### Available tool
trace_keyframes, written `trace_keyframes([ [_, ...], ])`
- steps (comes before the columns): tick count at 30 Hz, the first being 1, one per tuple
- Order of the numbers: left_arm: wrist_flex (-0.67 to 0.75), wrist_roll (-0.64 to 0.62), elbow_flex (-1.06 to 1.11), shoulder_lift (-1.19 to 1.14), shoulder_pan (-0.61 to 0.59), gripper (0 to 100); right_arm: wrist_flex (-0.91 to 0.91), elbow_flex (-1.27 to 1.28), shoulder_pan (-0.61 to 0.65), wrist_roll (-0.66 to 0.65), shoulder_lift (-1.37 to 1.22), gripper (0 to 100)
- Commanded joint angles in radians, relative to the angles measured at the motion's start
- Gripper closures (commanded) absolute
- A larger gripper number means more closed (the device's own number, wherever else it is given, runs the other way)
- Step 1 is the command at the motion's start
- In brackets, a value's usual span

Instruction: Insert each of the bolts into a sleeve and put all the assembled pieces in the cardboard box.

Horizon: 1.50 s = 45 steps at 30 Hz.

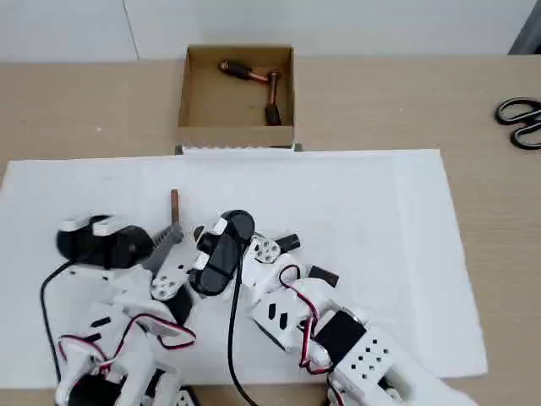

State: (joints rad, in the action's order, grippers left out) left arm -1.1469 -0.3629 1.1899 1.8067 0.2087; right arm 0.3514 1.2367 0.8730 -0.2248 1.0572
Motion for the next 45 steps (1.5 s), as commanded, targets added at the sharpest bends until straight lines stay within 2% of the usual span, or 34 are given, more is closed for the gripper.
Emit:
trace_keyframes([
  [1, -0.006, 0.017, -0.077, 0.002, -0.066, 72, -0.033, -0.057, -0.007, -0.009, 0.018, 99.5],
  [4, -0.008, 0.017, -0.113, 0.005, -0.133, 80, -0.033, -0.057, -0.025, -0.006, 0.016, 99.5],
  [8, -0.011, 0.017, -0.099, 0.006, -0.239, 100, -0.027, -0.057, -0.097, -0.006, 0.018, 99.5],
  [10, -0.008, 0.017, -0.059, 0.006, -0.281, 98, -0.031, -0.057, -0.153, -0.003, 0.018, 99.5],
  [12, -0.003, 0.026, 0.005, 0.006, -0.302, 100, -0.033, -0.061, -0.206, 0.002, 0.018, 99.5],
  [16, 0.012, 0.135, 0.173, 0.006, -0.328, 99, -0.033, -0.064, -0.355, 0.095, 0.018, 99.5],
  [21, 0.149, 0.245, 0.300, 0.006, -0.423, 99, -0.099, -0.103, -0.578, 0.216, 0.041, 99.5],
  [24, 0.204, 0.276, 0.367, 0.006, -0.445, 99, -0.105, -0.097, -0.651, 0.241, 0.105, 99.5],
  [31, 0.224, 0.273, 0.472, 0.008, -0.440, 99, -0.094, 0.021, -0.707, 0.242, 0.214, 99.5],
  [35, 0.272, 0.273, 0.490, 0.006, -0.436, 99, -0.068, 0.000, -0.702, 0.253, 0.189, 99.5],
  [40, 0.267, 0.273, 0.490, 0.006, -0.422, 99, 0.082, -0.308, -0.707, 0.433, -0.059, 99.5],
  [45, 0.267, 0.273, 0.490, 0.006, -0.422, 99, 0.104, -0.655, -0.702, 0.431, -0.443, 99.5],
])
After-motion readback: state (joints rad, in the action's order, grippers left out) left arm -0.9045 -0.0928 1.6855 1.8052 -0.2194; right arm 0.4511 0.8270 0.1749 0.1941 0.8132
